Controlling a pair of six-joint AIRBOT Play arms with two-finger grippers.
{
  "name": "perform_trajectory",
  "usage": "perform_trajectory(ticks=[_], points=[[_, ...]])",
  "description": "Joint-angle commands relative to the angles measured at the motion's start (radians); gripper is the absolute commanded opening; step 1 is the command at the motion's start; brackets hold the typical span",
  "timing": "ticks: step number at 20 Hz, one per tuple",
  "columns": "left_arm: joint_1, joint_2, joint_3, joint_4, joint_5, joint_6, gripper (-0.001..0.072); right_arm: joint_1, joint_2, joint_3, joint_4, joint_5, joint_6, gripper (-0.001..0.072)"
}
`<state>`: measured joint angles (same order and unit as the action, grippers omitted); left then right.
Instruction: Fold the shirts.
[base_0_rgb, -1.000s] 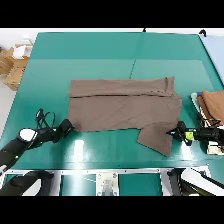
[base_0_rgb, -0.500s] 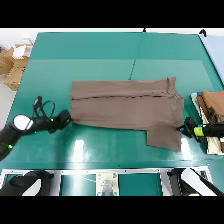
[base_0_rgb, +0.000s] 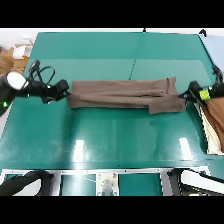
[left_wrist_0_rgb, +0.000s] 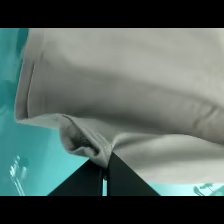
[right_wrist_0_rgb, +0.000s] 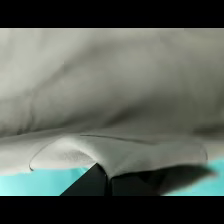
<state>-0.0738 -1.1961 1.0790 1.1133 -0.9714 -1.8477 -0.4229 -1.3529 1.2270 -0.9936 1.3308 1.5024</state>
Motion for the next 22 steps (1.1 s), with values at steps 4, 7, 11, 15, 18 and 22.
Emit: perform_trajectory(ticks=[4, 7, 11, 15, 18, 22], points=[[0.001, -0.280, 0.313, 0.037, -0.103, -0.002, 0.0021, 0.097, -0.371, 0.451, -0.006, 0.079, 0.069, 0.0020], [0.001, -0.408, 0.418, 0.036, -0.100, -0.003, 0.0021, 0.097, -0.502, 0.575, -0.005, 0.079, 0.069, 0.0020], [0.001, -0.547, 0.561, 0.036, -0.102, -0.003, 0.0021, 0.099, -0.631, 0.706, -0.005, 0.068, 0.069, 0.0021], [0.001, -0.631, 0.627, 0.033, -0.076, -0.003, 0.0024, 0.113, -0.703, 0.784, 0.004, 0.038, 0.068, 0.0028], [0.000, -0.642, 0.628, 0.006, 0.058, -0.001, 0.0457, 0.125, -0.716, 0.785, 0.010, -0.033, 0.064, 0.0360], [0.026, -0.640, 0.712, 0.006, -0.003, 0.089, 0.0456, 0.071, -0.702, 0.850, 0.010, -0.025, 0.063, 0.0522]])
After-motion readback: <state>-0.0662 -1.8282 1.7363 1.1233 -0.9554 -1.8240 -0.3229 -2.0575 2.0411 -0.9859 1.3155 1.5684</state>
